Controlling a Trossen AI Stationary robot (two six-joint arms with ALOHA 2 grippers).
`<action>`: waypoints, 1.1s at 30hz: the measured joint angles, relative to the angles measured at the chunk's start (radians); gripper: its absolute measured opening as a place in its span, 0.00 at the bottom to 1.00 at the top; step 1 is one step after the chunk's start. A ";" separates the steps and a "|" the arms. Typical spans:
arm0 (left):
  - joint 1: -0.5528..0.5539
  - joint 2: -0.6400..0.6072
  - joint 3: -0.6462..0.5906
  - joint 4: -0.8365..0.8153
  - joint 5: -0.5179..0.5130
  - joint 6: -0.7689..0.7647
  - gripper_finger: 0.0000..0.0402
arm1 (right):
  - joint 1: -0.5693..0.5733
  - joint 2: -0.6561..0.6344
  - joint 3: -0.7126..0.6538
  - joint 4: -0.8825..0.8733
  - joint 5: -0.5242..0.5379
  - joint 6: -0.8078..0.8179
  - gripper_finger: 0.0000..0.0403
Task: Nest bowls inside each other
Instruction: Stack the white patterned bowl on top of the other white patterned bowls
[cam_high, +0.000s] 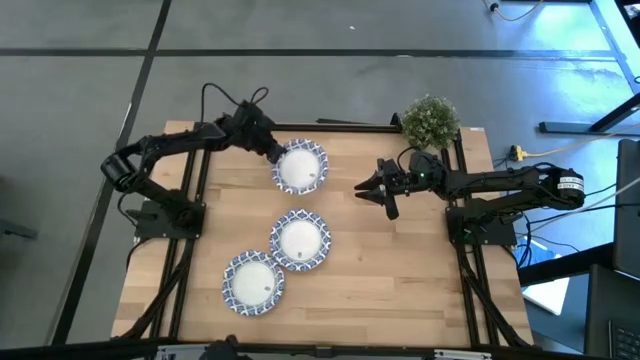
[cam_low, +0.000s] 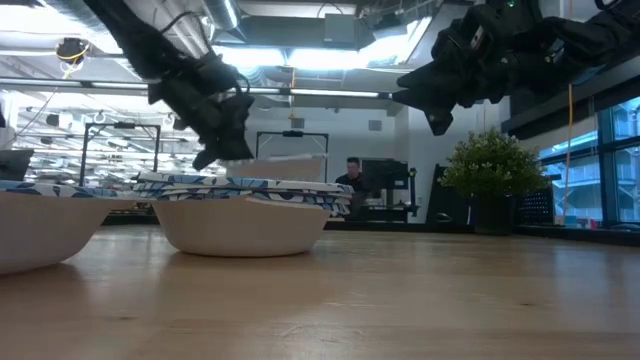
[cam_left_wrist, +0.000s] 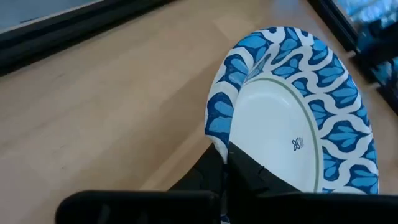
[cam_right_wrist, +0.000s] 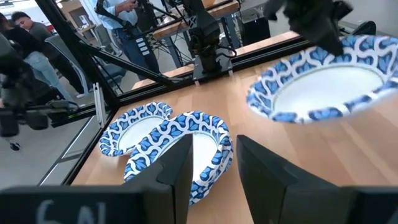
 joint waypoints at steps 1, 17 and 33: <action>0.000 0.000 0.023 -0.036 0.016 0.009 0.00 | 0.000 0.000 0.000 -0.001 0.000 0.000 0.31; -0.237 0.000 0.106 -0.263 0.195 0.040 0.00 | 0.000 0.000 0.000 0.000 0.008 -0.024 0.31; -0.502 0.000 0.106 -0.304 0.064 -0.064 0.00 | 0.000 0.000 0.000 0.002 0.008 -0.021 0.31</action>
